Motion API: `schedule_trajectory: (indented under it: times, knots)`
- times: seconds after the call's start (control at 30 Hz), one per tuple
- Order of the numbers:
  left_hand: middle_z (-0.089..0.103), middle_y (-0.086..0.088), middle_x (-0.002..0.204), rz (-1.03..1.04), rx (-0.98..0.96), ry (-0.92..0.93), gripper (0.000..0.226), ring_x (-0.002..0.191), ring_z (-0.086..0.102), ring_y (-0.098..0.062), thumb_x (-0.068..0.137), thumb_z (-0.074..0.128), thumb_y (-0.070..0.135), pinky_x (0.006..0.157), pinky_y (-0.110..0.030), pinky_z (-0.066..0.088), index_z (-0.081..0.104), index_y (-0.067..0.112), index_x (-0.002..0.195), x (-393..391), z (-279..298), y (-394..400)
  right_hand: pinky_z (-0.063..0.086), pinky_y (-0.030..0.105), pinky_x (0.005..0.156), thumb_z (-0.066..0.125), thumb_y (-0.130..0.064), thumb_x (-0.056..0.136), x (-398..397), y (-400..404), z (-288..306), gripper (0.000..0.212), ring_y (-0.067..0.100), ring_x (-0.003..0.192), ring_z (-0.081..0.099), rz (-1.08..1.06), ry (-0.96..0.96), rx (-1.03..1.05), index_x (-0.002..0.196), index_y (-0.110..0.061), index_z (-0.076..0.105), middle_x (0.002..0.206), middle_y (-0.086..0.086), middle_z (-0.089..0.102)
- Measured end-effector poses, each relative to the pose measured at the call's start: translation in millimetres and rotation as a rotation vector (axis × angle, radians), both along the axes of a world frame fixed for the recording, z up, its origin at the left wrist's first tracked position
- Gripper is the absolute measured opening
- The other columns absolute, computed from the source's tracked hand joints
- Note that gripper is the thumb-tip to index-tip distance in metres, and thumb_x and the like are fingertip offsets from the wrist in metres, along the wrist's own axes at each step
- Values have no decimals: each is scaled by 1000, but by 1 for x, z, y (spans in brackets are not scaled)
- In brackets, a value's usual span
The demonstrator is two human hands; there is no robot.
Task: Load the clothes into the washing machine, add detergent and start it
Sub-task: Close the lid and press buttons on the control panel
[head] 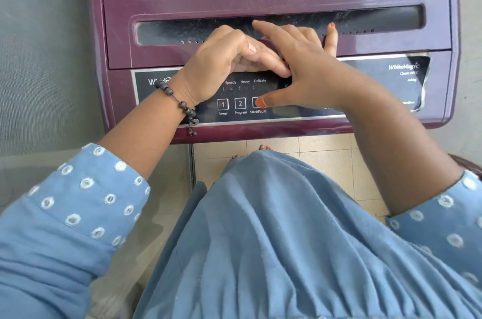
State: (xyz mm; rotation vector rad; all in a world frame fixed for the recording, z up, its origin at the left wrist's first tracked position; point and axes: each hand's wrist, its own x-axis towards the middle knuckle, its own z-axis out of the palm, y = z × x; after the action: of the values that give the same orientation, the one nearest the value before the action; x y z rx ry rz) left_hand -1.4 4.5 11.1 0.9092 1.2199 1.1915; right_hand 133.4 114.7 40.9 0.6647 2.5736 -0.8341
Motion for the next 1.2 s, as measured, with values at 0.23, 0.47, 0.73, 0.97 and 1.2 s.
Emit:
schedule_trajectory:
  times: [0.23, 0.47, 0.73, 0.97, 1.2]
  knots:
    - [79, -1, 97, -4, -7, 13, 56, 106, 69, -21, 81, 24, 10, 96, -29, 51, 77, 5, 97, 1, 0, 1, -14, 65, 110, 78, -52, 68, 0, -1, -2, 113, 24, 144, 17, -19, 6, 19, 155, -33, 8, 147, -5, 34]
    - [79, 1, 96, -1, -13, 7, 56, 105, 70, -17, 81, 24, 10, 94, -26, 50, 77, 8, 99, 0, 1, 1, -14, 65, 111, 79, -50, 68, -1, -2, -3, 113, 23, 143, 17, -25, 4, 24, 155, -33, 8, 147, -6, 33]
    - [79, 1, 95, 10, -6, -1, 55, 104, 70, -17, 82, 24, 8, 94, -26, 51, 75, 11, 102, 1, 0, 1, -14, 65, 111, 78, -52, 66, -1, -4, -4, 114, 23, 142, 19, -41, 17, 30, 155, -33, 8, 145, -6, 35]
    - [79, 2, 93, 9, -11, -6, 56, 102, 70, -16, 81, 25, 9, 93, -26, 51, 80, 8, 91, 0, 1, 1, -12, 64, 112, 79, -52, 67, -3, -5, -3, 115, 24, 143, 19, -40, -5, 49, 155, -34, 7, 146, -6, 34]
    - [79, 4, 94, -7, -2, -22, 49, 103, 70, -15, 82, 29, 12, 94, -25, 50, 70, 16, 107, 0, 1, 0, -10, 63, 114, 80, -51, 67, -5, -5, -2, 116, 24, 143, 21, -43, -17, 69, 155, -34, 6, 146, -6, 35]
